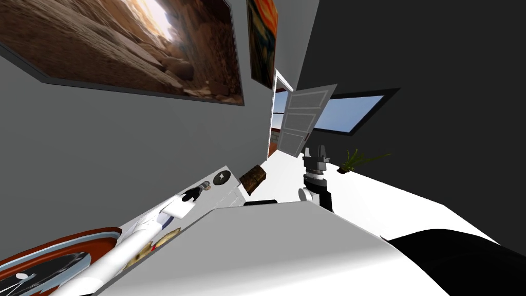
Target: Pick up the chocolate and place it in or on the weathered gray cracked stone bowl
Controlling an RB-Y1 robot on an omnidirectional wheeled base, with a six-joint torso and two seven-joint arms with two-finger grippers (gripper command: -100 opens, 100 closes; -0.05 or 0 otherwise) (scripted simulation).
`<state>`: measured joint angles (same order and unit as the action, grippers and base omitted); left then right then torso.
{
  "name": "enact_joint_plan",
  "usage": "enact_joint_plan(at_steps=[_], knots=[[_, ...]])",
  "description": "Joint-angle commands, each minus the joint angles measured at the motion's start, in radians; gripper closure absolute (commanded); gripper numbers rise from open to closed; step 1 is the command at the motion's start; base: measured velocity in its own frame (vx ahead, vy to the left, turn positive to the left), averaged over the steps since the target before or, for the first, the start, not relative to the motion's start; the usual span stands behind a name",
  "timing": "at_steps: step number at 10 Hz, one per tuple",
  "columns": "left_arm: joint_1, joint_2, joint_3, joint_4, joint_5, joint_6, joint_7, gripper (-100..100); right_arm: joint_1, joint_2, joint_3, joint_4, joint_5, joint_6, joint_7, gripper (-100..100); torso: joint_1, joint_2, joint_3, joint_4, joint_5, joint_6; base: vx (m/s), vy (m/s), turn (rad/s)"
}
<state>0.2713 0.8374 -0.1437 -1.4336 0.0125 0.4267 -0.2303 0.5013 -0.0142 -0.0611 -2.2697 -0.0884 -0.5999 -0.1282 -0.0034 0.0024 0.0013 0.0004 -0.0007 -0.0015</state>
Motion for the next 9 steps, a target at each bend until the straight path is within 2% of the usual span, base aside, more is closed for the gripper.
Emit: enact_joint_plan(at_steps=[1, 2, 3, 5, 7, 9], knots=[[0.000, 0.000, 0.000, 0.000, 0.000, 0.000, 0.000, 100, 0.000, 0.000, 0.000, 0.000, 0.000, 0.000, 0.000, 0, 0.000, 0.000, 0.000, 0.000, 0.000, 0.000, -0.015, -0.015, 0.007], [0.001, 0.001, 0.000, -0.002, 0.001, 0.002, 0.000, 0, 0.000, 0.000, 0.000, 0.000, 0.000, 0.000, 0.000, 0, 0.001, -0.001, 0.000, 0.000, 0.000, 0.000, 0.000, 0.000, 0.000], [0.010, -0.001, -0.010, -0.004, -0.006, 0.010, 0.000, 100, 0.000, 0.000, 0.000, 0.000, 0.000, 0.000, 0.000, 0, 0.002, -0.002, -0.001, 0.000, 0.000, 0.000, -0.097, -0.082, 0.031], [0.014, 0.007, -0.016, -0.013, -0.020, 0.024, 0.001, 100, 0.000, 0.000, 0.000, 0.000, 0.000, 0.000, 0.000, 0, -0.006, 0.008, 0.002, -0.003, 0.003, -0.002, -0.136, -0.148, 0.036], [0.008, 0.046, -0.016, -0.043, -0.058, 0.063, 0.008, 100, 0.000, 0.000, 0.000, 0.000, 0.000, 0.000, 0.000, 0, -0.008, 0.009, 0.002, -0.004, 0.005, -0.003, -0.116, -0.175, 0.042], [-0.004, 0.086, -0.008, -0.075, -0.090, 0.097, 0.015, 100, 0.000, 0.000, 0.000, 0.000, 0.000, 0.000, 0.000, 0, -0.008, 0.004, 0.000, -0.004, 0.002, -0.002, -0.040, -0.104, 0.029]])
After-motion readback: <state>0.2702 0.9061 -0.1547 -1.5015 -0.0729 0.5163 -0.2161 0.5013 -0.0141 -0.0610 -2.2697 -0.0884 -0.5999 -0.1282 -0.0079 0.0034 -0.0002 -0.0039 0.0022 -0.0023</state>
